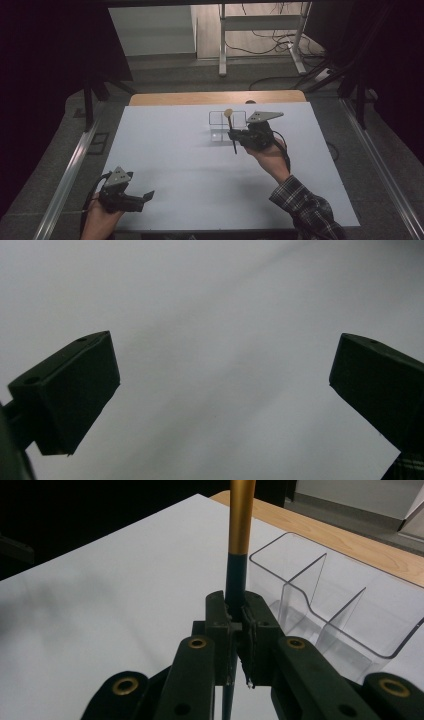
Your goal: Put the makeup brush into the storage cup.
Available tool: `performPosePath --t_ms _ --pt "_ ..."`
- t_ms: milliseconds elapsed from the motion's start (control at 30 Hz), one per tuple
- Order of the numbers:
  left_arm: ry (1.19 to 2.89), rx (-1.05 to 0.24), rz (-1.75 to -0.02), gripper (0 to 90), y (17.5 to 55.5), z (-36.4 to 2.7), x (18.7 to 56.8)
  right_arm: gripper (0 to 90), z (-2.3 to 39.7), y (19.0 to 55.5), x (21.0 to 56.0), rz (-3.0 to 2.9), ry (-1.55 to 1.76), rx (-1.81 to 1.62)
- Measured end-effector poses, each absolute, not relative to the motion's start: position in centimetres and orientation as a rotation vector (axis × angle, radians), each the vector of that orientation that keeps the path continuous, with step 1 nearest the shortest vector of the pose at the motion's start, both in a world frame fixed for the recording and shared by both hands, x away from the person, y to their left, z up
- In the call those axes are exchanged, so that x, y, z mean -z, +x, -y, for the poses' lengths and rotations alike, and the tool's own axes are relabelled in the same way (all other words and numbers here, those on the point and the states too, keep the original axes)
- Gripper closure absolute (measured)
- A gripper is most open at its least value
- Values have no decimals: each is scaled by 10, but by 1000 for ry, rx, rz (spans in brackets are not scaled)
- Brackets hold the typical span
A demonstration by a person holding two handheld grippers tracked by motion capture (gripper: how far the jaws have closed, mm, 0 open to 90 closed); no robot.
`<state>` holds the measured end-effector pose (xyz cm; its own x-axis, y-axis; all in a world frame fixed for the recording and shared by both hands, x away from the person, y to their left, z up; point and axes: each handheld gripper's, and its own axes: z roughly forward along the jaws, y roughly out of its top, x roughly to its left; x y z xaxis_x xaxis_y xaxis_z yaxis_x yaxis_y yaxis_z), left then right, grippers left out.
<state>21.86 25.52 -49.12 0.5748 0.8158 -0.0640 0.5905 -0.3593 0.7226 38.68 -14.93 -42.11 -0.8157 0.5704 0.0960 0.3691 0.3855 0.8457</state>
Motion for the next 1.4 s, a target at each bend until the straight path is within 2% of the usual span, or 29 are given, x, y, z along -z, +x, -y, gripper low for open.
performPosePath --t_ms 1400 --pt "2125 -418 -1104 7 221 -251 492 837 136 436 408 -2352 881 -1468"
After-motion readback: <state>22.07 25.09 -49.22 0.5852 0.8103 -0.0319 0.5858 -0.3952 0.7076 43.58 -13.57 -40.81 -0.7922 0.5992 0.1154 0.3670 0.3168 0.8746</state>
